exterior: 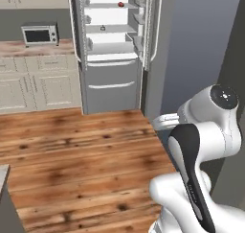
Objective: Retrieve the bottle and the shaker from the cabinet and place them next to the mixing bowl on the counter. Then add garlic from the fridge to the mixing bowl.
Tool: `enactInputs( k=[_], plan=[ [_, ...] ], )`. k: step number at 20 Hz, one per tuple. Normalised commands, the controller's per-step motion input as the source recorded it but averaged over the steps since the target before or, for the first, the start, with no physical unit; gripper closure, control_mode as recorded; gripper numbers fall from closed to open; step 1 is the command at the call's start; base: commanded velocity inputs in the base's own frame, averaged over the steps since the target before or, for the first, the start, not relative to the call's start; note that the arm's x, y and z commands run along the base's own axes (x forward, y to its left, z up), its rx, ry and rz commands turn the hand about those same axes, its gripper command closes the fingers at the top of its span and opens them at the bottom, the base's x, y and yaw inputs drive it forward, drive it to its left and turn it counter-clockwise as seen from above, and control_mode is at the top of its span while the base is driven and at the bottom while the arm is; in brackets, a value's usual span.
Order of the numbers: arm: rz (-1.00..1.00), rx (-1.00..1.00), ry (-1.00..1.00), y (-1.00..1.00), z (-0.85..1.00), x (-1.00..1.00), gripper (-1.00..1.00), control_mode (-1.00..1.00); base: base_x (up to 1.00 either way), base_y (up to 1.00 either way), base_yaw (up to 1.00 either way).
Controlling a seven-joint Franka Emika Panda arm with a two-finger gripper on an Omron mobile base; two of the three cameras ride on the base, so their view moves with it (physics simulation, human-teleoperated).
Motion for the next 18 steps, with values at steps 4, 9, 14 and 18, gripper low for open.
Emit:
enactInputs(
  k=[4, 9, 14, 18],
  plan=[
    [0.00, 0.00, 0.00, 0.00, 0.00, 0.00, -1.00, 1.00, 1.00, -0.17, -0.25],
    [0.00, 0.00, 0.00, 0.00, 0.00, 0.00, -1.00, 1.00, 1.00, -0.09, -0.21],
    [0.00, 0.00, 0.00, 0.00, 0.00, 0.00, -1.00, 1.00, 1.00, -0.04, -0.12],
    [0.00, 0.00, 0.00, 0.00, 0.00, 0.00, -1.00, 1.00, 1.00, 0.00, -0.05]
  ],
)
